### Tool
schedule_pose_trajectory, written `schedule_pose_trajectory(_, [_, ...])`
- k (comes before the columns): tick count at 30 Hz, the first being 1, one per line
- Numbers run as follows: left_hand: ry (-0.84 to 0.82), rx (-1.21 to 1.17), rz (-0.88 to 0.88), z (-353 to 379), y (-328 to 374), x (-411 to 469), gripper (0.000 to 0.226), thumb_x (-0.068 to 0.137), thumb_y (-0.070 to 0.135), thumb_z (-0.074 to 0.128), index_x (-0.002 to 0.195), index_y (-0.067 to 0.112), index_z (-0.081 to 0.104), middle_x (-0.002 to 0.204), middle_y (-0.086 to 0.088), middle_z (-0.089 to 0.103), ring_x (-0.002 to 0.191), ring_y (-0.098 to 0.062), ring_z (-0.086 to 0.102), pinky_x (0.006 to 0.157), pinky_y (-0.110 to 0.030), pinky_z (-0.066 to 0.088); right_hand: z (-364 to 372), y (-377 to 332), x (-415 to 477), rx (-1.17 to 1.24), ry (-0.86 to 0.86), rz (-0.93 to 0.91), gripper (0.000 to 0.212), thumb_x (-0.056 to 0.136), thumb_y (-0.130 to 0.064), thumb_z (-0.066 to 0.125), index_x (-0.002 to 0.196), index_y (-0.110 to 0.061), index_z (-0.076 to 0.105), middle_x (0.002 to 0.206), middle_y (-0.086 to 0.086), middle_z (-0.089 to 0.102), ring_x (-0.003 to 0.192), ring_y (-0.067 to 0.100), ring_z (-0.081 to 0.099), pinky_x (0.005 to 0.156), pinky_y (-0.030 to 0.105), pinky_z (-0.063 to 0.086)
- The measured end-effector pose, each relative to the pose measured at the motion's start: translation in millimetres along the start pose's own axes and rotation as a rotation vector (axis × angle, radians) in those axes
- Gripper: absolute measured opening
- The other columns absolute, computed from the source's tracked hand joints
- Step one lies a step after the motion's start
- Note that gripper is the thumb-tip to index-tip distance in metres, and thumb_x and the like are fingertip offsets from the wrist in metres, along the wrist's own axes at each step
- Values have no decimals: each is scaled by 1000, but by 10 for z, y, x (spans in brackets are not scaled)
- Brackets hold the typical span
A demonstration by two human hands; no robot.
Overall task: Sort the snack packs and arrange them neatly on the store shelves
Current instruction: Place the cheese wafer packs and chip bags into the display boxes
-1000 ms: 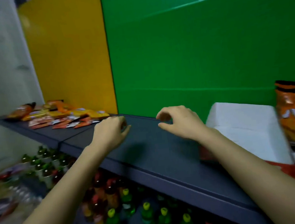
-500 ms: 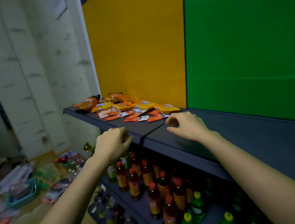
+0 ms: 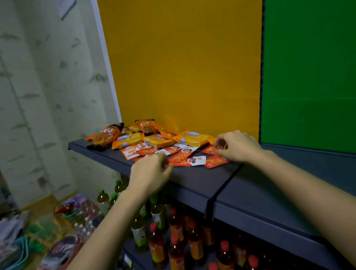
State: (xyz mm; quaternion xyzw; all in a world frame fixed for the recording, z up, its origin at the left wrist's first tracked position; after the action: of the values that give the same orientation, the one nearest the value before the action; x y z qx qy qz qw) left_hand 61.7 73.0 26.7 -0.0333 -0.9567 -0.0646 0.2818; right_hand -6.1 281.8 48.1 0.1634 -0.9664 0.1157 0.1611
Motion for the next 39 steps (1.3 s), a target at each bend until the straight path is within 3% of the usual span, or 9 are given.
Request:
schedule_pose_trajectory(8, [-41, -98, 89, 511, -262, 1097, 33, 89, 41, 52, 105, 14, 63, 112, -6, 65, 105, -26, 59, 75, -32, 43, 90, 273, 866, -42, 2, 150, 27, 88, -36, 58, 113, -26, 61, 114, -5, 66, 107, 21, 60, 82, 34, 49])
schedule_pose_trajectory(16, [-119, -239, 159, 1010, -301, 1731, 38, 88, 39, 55, 114, 11, 58, 119, -7, 61, 107, -27, 57, 80, -34, 44, 138, 657, 971, -86, 1, 367, 27, 87, -35, 58, 112, -27, 63, 116, -4, 66, 109, 23, 59, 86, 33, 46])
schedule_pose_trajectory(20, [-194, -262, 194, 1277, -325, 2058, 42, 89, 39, 55, 116, 7, 57, 121, -12, 58, 111, -30, 54, 84, -37, 43, 163, 784, 878, -143, -8, 522, 30, 87, -44, 57, 110, -26, 64, 119, 2, 64, 110, 27, 58, 85, 33, 45])
schedule_pose_trajectory(24, [-272, -259, 226, 1481, -344, 2364, 50, 88, 44, 55, 117, 3, 53, 123, -18, 54, 115, -33, 49, 89, -39, 42, 169, 855, 780, -191, -60, 734, 53, 88, -60, 46, 112, -17, 64, 123, 12, 61, 112, 31, 57, 85, 35, 45])
schedule_pose_trajectory(29, [-415, -248, 218, 1666, -375, 2574, 73, 83, 59, 52, 126, 1, 43, 131, -21, 48, 121, -36, 46, 94, -41, 41, 332, 774, 707, -141, -140, 987, 89, 76, -81, 36, 115, -5, 59, 126, 15, 58, 114, 33, 56, 92, 39, 45])
schedule_pose_trajectory(35, [-578, -367, 190, 1784, -360, 2680, 97, 74, 67, 58, 136, -1, 31, 141, -21, 42, 127, -37, 43, 98, -40, 40, 494, 609, 751, -100, -146, 1131, 100, 67, -88, 37, 130, -11, 52, 137, 12, 51, 125, 33, 49, 99, 40, 38])
schedule_pose_trajectory(39, [-698, -562, 131, 1779, -340, 2721, 111, 69, 55, 72, 145, -2, 16, 152, -18, 27, 137, -34, 31, 107, -38, 33, 580, 527, 817, -50, -83, 1204, 105, 65, -86, 45, 137, -10, 44, 142, 12, 47, 129, 33, 46, 102, 40, 37])
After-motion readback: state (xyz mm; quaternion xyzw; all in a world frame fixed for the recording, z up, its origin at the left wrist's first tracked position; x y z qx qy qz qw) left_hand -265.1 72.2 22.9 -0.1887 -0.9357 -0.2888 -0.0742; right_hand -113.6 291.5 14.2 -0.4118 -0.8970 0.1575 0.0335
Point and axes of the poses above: each hand's wrist, its own x-axis towards the middle knuckle, its own z-axis out of the palm, y = z × x, the point moved 4 cm from there along x, towards the middle knuckle
